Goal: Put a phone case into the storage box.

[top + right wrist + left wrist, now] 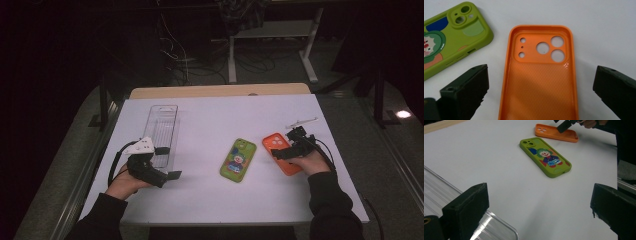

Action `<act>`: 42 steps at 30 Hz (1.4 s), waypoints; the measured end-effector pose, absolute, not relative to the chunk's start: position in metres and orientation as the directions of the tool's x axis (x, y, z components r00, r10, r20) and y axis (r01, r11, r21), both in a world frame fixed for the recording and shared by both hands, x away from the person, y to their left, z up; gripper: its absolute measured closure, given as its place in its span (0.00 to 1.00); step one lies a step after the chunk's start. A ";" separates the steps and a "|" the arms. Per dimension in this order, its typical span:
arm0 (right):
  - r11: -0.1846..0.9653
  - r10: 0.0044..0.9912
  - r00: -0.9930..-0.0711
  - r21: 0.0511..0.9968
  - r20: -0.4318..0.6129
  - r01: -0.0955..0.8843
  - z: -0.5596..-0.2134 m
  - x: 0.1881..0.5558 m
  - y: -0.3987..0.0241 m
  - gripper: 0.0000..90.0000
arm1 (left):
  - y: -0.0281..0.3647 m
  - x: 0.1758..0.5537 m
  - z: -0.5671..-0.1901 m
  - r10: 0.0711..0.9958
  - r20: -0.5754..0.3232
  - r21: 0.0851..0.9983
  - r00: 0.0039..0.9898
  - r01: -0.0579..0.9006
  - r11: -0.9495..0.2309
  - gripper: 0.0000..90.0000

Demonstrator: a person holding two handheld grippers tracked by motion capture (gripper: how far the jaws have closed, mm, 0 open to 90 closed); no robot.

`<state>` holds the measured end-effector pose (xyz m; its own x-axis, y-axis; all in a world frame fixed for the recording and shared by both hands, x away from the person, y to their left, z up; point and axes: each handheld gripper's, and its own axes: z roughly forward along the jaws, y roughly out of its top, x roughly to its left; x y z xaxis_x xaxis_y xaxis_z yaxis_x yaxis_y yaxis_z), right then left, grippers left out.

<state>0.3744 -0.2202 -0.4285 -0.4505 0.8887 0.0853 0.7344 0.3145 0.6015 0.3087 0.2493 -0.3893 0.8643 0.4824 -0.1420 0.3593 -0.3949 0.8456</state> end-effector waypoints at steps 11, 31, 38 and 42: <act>0.337 0.892 -0.447 0.556 0.070 0.760 -0.437 0.375 -0.214 0.01 | 0.249 0.309 -0.389 0.480 -0.139 0.844 0.866 0.358 -0.400 0.02; 0.357 0.902 -0.431 0.526 0.020 0.772 -0.445 0.370 -0.208 0.15 | 0.248 0.308 -0.390 0.482 -0.141 0.842 0.865 0.360 -0.401 0.02; 0.351 0.903 -0.428 0.526 0.028 0.774 -0.443 0.370 -0.208 0.17 | 0.248 0.309 -0.389 0.477 -0.135 0.843 0.868 0.354 -0.405 0.02; 0.347 0.901 -0.431 0.518 0.046 0.781 -0.441 0.372 -0.211 0.17 | 0.246 0.311 -0.386 0.475 -0.135 0.844 0.870 0.352 -0.404 0.02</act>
<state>0.3719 -0.2112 -0.4411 -0.4310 0.9012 0.0462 0.7814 0.3472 0.5185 0.3114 0.2458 -0.3857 0.8698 0.4746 -0.1350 0.3516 -0.4041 0.8444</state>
